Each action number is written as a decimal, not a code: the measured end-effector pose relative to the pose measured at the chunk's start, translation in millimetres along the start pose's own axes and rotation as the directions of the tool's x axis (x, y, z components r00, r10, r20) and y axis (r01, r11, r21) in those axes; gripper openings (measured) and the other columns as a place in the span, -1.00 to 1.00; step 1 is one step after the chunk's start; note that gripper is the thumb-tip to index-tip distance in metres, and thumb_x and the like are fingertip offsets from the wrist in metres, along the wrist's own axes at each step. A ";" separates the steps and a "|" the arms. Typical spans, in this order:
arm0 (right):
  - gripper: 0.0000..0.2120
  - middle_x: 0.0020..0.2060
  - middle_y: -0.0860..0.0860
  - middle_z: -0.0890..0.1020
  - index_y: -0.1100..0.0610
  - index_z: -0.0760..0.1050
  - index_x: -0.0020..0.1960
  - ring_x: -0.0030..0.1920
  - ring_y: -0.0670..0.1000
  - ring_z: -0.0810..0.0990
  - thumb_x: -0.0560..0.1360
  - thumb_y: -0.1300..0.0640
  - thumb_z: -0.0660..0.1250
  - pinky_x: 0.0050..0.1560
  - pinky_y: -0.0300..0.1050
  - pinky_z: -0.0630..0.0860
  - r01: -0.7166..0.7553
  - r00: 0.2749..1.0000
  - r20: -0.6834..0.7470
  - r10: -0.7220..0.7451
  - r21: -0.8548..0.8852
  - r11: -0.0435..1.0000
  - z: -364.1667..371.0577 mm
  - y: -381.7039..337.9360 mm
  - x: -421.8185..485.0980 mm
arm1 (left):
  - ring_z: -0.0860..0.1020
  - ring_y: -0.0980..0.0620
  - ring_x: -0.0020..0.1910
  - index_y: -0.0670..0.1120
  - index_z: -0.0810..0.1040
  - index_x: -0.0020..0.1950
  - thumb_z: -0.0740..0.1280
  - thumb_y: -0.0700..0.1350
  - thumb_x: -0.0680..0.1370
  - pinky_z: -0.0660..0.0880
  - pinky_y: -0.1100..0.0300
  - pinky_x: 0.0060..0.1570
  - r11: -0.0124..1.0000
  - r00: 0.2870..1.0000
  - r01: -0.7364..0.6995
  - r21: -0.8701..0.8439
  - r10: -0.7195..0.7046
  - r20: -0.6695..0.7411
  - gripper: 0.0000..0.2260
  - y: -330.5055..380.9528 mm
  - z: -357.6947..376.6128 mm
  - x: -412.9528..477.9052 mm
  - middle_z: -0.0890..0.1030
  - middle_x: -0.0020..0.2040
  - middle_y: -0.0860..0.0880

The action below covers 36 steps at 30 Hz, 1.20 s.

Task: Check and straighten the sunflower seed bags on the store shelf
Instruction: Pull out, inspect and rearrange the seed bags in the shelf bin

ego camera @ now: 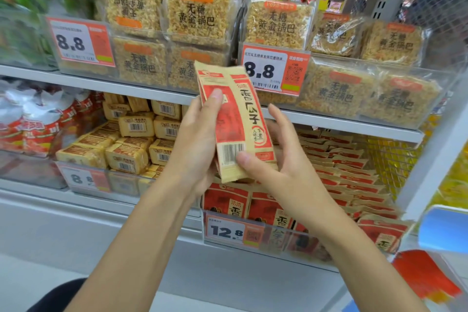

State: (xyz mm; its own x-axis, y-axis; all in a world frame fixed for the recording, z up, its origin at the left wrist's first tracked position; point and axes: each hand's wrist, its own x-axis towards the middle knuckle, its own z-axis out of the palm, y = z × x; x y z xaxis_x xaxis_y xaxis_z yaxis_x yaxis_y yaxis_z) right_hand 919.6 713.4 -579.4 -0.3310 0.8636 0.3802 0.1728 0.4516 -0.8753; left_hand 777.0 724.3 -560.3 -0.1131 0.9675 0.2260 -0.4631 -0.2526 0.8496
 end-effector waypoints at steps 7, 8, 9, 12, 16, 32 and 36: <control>-0.52 -0.08 0.09 0.69 -0.09 0.38 0.21 -0.33 0.14 0.70 0.45 0.31 0.45 -0.29 -0.04 0.66 -0.058 0.998 -0.023 0.059 0.054 0.997 4.7 4.0 0.6 | 0.70 -0.01 -0.04 -0.07 0.57 0.19 0.13 0.04 0.68 0.63 0.05 -0.03 0.980 0.999 -0.033 0.195 0.024 0.046 -0.70 -13.6 -7.8 3.6 0.72 0.00 -0.07; -0.53 -0.08 0.10 0.69 -0.07 0.38 0.20 -0.32 0.13 0.70 0.45 0.30 0.46 -0.28 -0.05 0.66 -0.061 0.998 -0.015 0.061 0.050 0.997 4.0 5.2 0.8 | 0.70 -0.01 -0.03 -0.07 0.57 0.19 0.12 0.05 0.68 0.63 0.05 -0.02 0.974 0.998 -0.040 0.221 0.030 0.049 -0.69 -14.8 -7.7 4.1 0.72 0.00 -0.06; -0.56 -0.06 0.09 0.69 -0.06 0.38 0.21 -0.29 0.12 0.71 0.46 0.26 0.46 -0.27 -0.05 0.66 -0.061 0.998 -0.003 0.062 0.050 0.997 2.6 5.8 1.1 | 0.69 0.00 -0.02 -0.06 0.57 0.20 0.12 0.05 0.68 0.63 0.06 -0.02 0.972 0.998 -0.040 0.233 0.028 0.056 -0.69 -14.8 -7.6 4.1 0.72 0.00 -0.05; -0.64 0.02 -0.10 0.69 -0.08 0.40 0.23 -0.09 -0.10 0.70 0.49 -0.15 0.31 -0.12 -0.18 0.61 -0.083 0.997 0.007 0.083 0.069 0.994 -3.9 5.0 1.3 | 0.70 0.03 -0.03 -0.05 0.58 0.22 0.14 0.02 0.68 0.62 0.17 -0.10 0.965 0.995 -0.044 0.260 0.017 0.103 -0.71 -13.0 -8.2 4.2 0.73 0.00 -0.02; -0.53 0.07 -0.17 0.68 -0.08 0.44 0.31 0.06 -0.20 0.65 0.52 -0.26 0.06 0.02 -0.29 0.56 -0.056 0.995 -0.075 0.065 0.110 0.992 -6.3 10.7 2.9 | 0.70 -0.02 0.00 -0.05 0.58 0.24 0.18 -0.02 0.66 0.63 0.13 -0.04 0.942 0.972 -0.064 0.330 -0.017 0.235 -0.75 -17.1 -7.7 3.9 0.72 0.02 -0.05; -0.64 -0.35 0.01 0.67 0.35 0.58 -0.08 -0.30 -0.08 0.64 0.63 0.06 0.22 -0.22 -0.19 0.58 -0.082 0.940 -0.324 0.109 0.095 0.992 -44.4 9.9 14.0 | 0.70 0.01 -0.06 0.07 0.56 0.25 0.24 0.05 0.55 0.62 0.20 -0.17 0.887 0.874 0.055 0.458 -0.264 0.407 -0.69 -16.0 -15.9 3.2 0.72 0.03 -0.03; -0.75 -0.30 -0.04 0.68 0.07 0.61 -0.14 -0.25 -0.10 0.63 0.61 0.02 0.23 -0.13 -0.19 0.55 0.001 0.926 -0.373 0.056 0.152 0.988 -42.4 11.3 15.5 | 0.71 0.02 -0.11 0.08 0.64 0.06 0.14 0.22 0.51 0.61 0.11 -0.17 0.896 0.874 0.250 0.367 -0.372 0.311 -0.63 -19.2 -13.6 0.3 0.73 -0.06 -0.03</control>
State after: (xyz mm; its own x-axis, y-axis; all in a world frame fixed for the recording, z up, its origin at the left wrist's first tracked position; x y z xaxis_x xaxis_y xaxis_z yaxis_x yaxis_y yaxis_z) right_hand 955.8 741.3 -570.7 0.0488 0.9089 0.4142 0.0297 0.4132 -0.9102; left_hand 773.9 729.5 -583.0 0.3472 0.9373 0.0299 -0.1201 0.0128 0.9927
